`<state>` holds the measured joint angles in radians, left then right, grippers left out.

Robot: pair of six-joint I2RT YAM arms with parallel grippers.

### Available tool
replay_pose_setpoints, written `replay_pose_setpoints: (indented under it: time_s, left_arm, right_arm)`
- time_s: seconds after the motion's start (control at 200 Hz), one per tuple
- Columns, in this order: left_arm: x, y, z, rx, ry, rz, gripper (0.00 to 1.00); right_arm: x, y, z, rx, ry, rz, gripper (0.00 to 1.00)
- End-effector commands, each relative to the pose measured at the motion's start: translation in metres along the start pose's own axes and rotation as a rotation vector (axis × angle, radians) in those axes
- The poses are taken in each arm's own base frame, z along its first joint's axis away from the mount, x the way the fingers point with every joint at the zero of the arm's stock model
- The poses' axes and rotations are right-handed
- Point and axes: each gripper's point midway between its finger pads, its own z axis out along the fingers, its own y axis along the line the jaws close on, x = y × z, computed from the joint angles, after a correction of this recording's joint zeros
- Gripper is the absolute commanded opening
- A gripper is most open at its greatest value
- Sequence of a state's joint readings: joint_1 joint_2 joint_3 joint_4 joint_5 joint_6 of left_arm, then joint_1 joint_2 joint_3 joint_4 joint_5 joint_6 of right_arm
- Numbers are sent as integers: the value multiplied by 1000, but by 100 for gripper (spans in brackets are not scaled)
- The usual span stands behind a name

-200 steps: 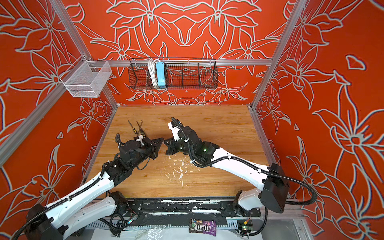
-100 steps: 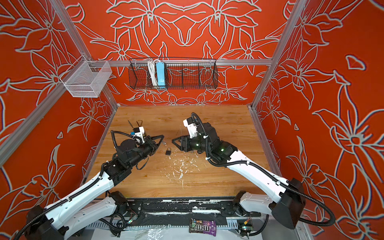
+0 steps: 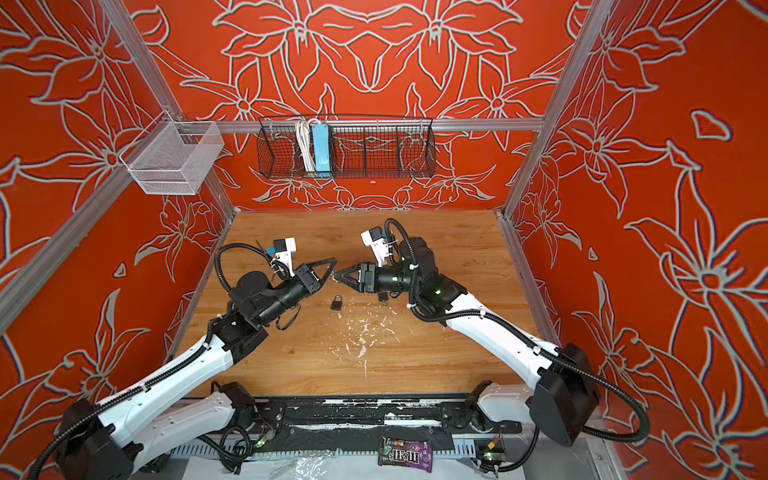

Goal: Unlock with the key

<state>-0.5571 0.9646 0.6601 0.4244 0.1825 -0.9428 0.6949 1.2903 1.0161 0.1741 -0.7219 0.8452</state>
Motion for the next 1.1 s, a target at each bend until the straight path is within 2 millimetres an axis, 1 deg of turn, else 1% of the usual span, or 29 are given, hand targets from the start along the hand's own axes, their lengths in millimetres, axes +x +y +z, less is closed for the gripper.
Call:
replay_pose_setpoints:
  time_s: [0.0, 0.115, 0.27, 0.37, 0.38, 0.395, 0.485, 0.595, 0.68, 0.826, 0.901, 0.976, 1.096]
  left_arm:
    - [-14, -25, 1, 87, -39, 43, 0]
    - [-15, -30, 1, 106, -40, 47, 0]
    - [-17, -31, 2, 107, -49, 44, 0]
    - [-21, -35, 1, 121, -65, 43, 0]
    - [-18, -28, 7, 103, -53, 39, 0]
    - [-17, -26, 9, 97, -48, 38, 0]
    - [-17, -26, 11, 93, -46, 41, 0]
    - [-18, -26, 14, 93, -46, 41, 0]
    - [-19, -27, 13, 100, -50, 44, 0]
    - [-20, -28, 11, 91, -55, 57, 0]
    - [-20, -27, 11, 88, -55, 56, 0]
    - [-19, -28, 12, 102, -54, 52, 0]
    - [-18, -30, 14, 108, -40, 63, 0]
  right_arm:
    - [-5, 13, 1, -85, 3, 2, 51]
    - [-7, 10, 2, -106, -6, 27, 47]
    - [-4, 8, 8, -132, 17, 50, 41]
    - [-1, 5, 9, -147, 21, 62, 37]
    - [-1, 5, 9, -147, 21, 63, 37]
    - [0, 4, 10, -147, 24, 65, 36]
    - [1, 0, 9, -139, 16, 71, 31]
    - [-1, 1, 7, -135, 1, 64, 27]
    - [-4, 0, 7, -132, -6, 63, 21]
    - [-7, -8, 5, -111, -18, 75, 18]
    - [-8, -6, 5, -123, -18, 71, 16]
    - [-9, -3, 6, -137, -12, 68, 11]
    - [-9, -4, 5, -129, -20, 63, 2]
